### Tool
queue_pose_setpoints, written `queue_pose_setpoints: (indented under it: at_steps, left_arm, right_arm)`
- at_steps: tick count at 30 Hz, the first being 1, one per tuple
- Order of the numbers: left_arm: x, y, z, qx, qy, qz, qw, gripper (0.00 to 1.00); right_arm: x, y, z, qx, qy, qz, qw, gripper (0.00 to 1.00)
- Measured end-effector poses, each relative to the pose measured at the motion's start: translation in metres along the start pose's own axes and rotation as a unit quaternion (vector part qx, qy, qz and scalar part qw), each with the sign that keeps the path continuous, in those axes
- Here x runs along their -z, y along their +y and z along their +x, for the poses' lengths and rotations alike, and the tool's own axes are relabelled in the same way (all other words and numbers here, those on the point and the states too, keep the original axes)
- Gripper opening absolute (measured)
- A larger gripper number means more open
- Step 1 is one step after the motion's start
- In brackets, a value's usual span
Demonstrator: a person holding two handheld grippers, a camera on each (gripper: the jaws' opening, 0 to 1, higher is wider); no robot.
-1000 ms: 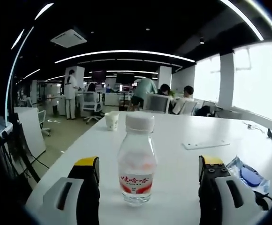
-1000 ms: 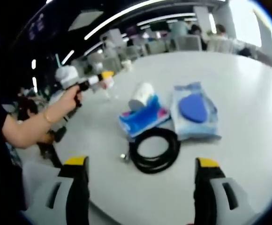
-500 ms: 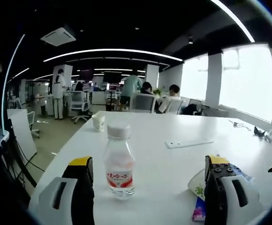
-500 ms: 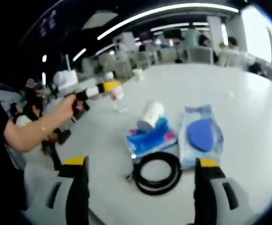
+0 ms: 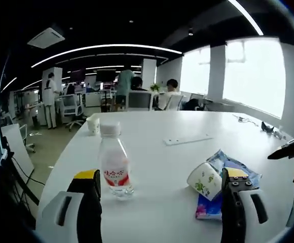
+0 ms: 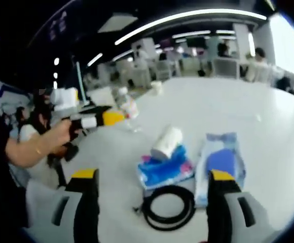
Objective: Arrange the tabletop items into an orderly group along one side of the table until the central work area is clear of visible clutter.
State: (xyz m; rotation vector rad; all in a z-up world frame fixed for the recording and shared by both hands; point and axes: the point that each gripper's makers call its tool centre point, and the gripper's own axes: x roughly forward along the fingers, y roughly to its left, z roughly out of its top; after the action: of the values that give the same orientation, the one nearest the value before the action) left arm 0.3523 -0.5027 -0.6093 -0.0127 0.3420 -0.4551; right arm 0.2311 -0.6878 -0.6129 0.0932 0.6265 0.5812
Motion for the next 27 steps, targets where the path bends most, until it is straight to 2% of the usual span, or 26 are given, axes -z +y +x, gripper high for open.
queue_pose_setpoints:
  at_steps: [5, 12, 15, 19, 24, 27]
  left_arm:
    - [0.007, -0.004, -0.005, 0.010, 0.013, 0.001, 0.9999, 0.99]
    - [0.014, -0.009, -0.014, 0.022, 0.017, -0.007, 0.9996, 0.98]
    - [0.016, -0.008, -0.016, 0.023, 0.017, -0.005, 0.9996, 0.95]
    - [0.018, -0.006, -0.018, 0.018, 0.019, -0.002, 0.9997, 0.93]
    - [0.018, -0.007, -0.020, 0.021, 0.015, -0.008, 0.9996, 0.91]
    - [0.016, -0.005, -0.021, 0.019, 0.009, -0.017, 0.9996, 0.89]
  right_arm:
    - [-0.008, 0.003, 0.016, -0.004, -0.004, -0.008, 1.0000, 0.80]
    - [-0.007, 0.005, 0.037, -0.007, 0.006, 0.004, 0.9999, 0.74]
    - [-0.007, 0.000, 0.046, 0.004, -0.002, -0.022, 0.9998, 0.66]
    - [-0.010, -0.004, 0.060, 0.009, -0.009, -0.012, 0.9999, 0.63]
    - [-0.013, -0.006, 0.080, 0.004, -0.022, -0.007, 0.9997, 0.54]
    - [-0.010, -0.008, 0.091, -0.003, -0.019, 0.015, 0.9997, 0.53]
